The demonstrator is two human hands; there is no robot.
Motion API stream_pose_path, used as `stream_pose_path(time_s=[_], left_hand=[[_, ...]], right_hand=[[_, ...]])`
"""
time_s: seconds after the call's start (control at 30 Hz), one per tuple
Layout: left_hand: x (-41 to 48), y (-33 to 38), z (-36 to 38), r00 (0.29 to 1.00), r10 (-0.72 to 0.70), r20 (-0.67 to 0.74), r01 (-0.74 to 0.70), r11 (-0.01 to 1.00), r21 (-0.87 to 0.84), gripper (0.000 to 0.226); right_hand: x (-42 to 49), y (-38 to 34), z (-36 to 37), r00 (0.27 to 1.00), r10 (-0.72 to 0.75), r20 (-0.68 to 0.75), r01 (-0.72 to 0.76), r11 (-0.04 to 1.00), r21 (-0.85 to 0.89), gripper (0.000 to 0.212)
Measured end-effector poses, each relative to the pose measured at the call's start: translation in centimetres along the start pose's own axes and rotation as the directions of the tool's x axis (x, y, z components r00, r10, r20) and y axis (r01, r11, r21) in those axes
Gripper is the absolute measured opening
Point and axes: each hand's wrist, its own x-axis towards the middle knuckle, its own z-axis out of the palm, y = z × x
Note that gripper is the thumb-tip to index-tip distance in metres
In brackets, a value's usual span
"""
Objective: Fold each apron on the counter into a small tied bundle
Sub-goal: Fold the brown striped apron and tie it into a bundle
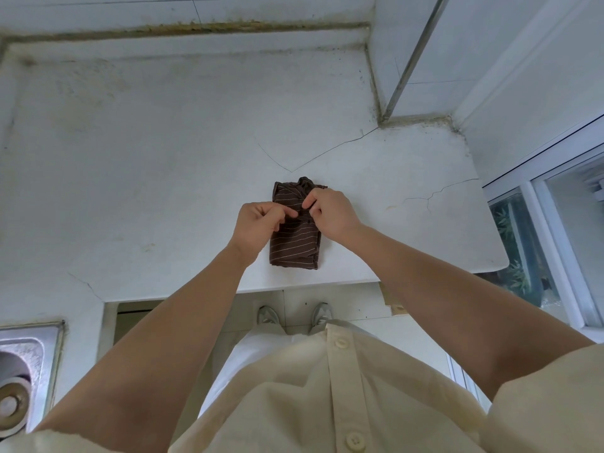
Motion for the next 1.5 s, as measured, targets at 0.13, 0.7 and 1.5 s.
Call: stream_pose_path(time_s=[0.13,0.7,1.5], left_hand=[[0.5,0.2,0.6,0.998,-0.06,0.013,0.061,0.997,-0.041,0.027],[1.4,-1.6,2.0,0.946,0.308,0.102,-0.285,0.637,0.716,0.016],[1.1,0.1,1.5,0.933,0.355,0.058,-0.313,0.722,0.617,0.012]], right_hand=[[-0.2,0.3,-0.2,1.0,-0.005,0.017,0.004,1.0,0.007,0.029],[-1.3,-1.2,-1.2,0.995,-0.081,-0.057,0.099,0.883,0.459,0.024],[-0.4,0.7,-1.3,0.999,-0.038,0.0,0.036,0.935,0.353,0.006]])
